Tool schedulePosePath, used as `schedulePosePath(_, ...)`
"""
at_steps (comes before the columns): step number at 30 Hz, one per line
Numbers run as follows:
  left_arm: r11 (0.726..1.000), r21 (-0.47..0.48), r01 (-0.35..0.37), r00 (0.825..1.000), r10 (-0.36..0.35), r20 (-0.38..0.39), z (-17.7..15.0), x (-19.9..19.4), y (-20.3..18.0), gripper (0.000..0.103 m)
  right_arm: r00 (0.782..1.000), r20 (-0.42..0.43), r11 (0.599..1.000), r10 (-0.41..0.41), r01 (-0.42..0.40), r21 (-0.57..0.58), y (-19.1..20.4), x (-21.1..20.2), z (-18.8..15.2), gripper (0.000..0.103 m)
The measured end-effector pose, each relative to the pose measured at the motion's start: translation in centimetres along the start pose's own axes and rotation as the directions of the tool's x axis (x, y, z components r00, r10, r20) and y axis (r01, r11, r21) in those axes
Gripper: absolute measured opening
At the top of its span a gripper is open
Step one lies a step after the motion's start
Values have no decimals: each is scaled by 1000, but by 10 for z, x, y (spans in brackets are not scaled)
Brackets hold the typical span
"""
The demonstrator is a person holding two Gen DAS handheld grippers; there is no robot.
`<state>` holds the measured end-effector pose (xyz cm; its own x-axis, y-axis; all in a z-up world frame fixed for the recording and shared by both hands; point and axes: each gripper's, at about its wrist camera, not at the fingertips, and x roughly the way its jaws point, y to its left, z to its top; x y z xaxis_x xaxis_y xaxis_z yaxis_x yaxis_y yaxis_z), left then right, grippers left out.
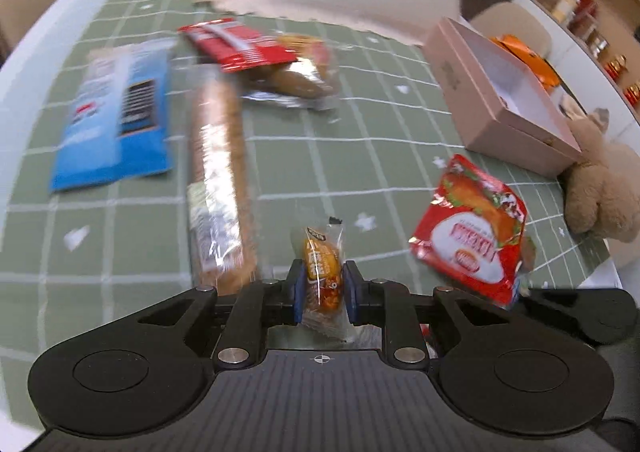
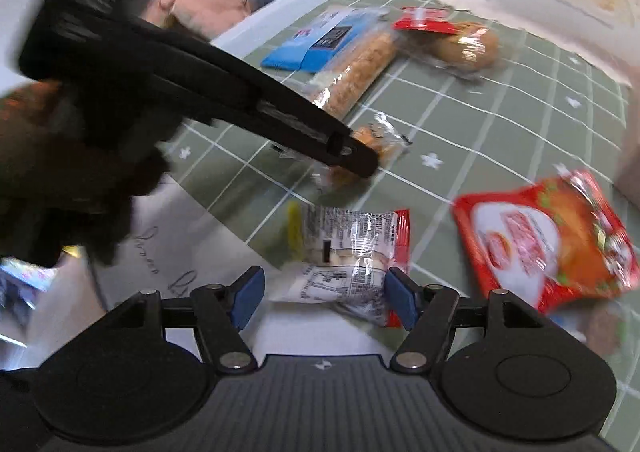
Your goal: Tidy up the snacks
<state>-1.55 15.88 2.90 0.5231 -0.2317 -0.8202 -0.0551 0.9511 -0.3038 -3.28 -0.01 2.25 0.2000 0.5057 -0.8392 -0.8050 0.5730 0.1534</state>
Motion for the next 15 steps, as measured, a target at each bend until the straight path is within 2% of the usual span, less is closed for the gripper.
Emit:
schedulePosePath(3,1000,-23,9,1000,-9,-2,-9,-8,7,24,997,8,993,-79,79,-88,7,0,-2,68)
schedulePosePath(6,999,-27,46,999,-47,-12,-17,-10,4,24,989,-3,985,-147,146,-92,-13,-11,-17,67)
schedulePosePath(8,997,-30,76,997,-76,-11,-22,-8,-2,24,976,-8,974,-216,215,-76,-28,-21,-28,67)
schedulePosePath(10,995,-33,94,995,-95,-10,-26,-5,-9,24,953,-14,951,-304,302,-60,-40,-32,-38,67)
schedulePosePath(11,996,-29,90,996,-90,-7,-28,-4,-12,24,953,-14,952,-304,303,-43,-44,-38,-41,67)
schedulePosePath(12,997,-21,75,997,-75,-3,-29,-3,-15,24,962,-14,962,-274,274,-6,-50,-45,-43,67)
schedulePosePath(13,998,-15,56,998,-56,2,-31,-4,-18,24,976,-13,974,-217,218,57,-55,-52,-41,67)
schedulePosePath(15,1000,-18,15,1000,-15,12,-34,-7,-18,24,991,2,979,-131,129,158,-63,-57,-35,67)
